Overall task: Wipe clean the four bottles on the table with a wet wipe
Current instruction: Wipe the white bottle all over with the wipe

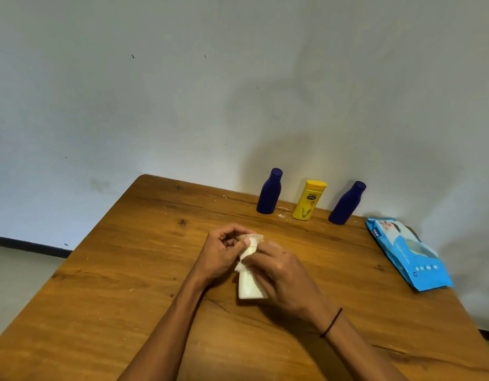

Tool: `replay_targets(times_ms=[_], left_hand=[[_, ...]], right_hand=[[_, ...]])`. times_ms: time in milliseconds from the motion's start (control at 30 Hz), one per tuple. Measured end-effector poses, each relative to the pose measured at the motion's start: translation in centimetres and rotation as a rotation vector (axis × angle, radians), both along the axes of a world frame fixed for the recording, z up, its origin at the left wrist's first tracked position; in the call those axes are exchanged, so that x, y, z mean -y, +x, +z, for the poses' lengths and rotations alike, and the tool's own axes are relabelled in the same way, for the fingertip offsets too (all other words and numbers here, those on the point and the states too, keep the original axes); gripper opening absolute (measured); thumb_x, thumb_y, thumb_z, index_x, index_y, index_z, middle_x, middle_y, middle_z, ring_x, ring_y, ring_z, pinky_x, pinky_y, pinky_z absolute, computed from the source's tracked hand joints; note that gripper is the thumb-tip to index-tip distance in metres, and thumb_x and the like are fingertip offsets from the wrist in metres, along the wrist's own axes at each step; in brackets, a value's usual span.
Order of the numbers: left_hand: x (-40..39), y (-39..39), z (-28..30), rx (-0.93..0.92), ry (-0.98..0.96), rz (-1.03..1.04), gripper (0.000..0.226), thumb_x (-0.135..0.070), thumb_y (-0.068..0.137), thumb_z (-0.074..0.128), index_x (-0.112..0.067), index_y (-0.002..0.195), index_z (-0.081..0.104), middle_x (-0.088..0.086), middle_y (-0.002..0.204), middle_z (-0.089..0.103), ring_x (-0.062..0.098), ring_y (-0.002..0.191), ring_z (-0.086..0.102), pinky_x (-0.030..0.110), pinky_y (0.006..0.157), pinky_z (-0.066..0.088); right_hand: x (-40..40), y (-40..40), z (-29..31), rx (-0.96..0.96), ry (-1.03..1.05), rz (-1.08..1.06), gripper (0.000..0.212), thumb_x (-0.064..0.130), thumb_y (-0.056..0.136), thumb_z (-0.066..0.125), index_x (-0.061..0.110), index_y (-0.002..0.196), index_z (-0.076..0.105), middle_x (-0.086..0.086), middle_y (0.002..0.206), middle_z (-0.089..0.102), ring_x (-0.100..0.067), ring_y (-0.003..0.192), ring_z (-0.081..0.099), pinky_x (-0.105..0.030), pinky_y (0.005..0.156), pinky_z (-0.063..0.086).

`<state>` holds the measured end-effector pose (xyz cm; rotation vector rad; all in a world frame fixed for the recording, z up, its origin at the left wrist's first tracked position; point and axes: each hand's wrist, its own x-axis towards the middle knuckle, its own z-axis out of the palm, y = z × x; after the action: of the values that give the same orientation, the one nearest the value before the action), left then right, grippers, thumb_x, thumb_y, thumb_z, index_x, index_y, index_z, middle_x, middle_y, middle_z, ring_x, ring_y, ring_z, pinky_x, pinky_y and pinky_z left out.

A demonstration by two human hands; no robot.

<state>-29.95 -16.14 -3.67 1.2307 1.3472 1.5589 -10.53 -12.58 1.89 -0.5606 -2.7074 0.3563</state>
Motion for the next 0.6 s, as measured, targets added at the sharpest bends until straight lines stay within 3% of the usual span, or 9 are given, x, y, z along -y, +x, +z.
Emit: replay_targets(times_ms=[167, 500, 600], left_hand=[[0.0, -0.2, 0.1, -0.027, -0.032, 0.03, 0.018, -0.012, 0.098, 0.07, -0.019, 0.115, 0.074, -0.004, 0.11, 0.075, 0.015, 0.098, 0.071, 0.028, 0.07, 0.059], [-0.1, 0.4, 0.1, -0.016, -0.012, -0.022, 0.02, -0.008, 0.1, 0.066, -0.009, 0.119, 0.071, 0.0, 0.113, 0.075, 0.016, 0.099, 0.072, 0.028, 0.071, 0.06], [0.0, 0.6, 0.1, -0.012, -0.003, -0.047, 0.02, -0.008, 0.1, 0.066, -0.007, 0.12, 0.07, 0.001, 0.113, 0.075, 0.018, 0.099, 0.073, 0.028, 0.071, 0.06]], right_hand=[[1.4, 2.1, -0.6, 0.109, -0.055, 0.1, 0.047, 0.048, 0.103, 0.031, 0.024, 0.121, 0.067, 0.007, 0.115, 0.062, -0.001, 0.1, 0.05, -0.025, 0.084, 0.05], [-0.7, 2.4, -0.7, -0.042, 0.031, -0.054, 0.028, 0.031, 0.098, 0.056, 0.018, 0.121, 0.066, -0.002, 0.118, 0.064, -0.008, 0.103, 0.055, -0.027, 0.078, 0.055], [-1.2, 0.8, -0.3, -0.113, 0.014, -0.114, 0.031, 0.037, 0.096, 0.056, 0.02, 0.122, 0.063, -0.002, 0.119, 0.063, -0.013, 0.105, 0.058, -0.032, 0.081, 0.057]])
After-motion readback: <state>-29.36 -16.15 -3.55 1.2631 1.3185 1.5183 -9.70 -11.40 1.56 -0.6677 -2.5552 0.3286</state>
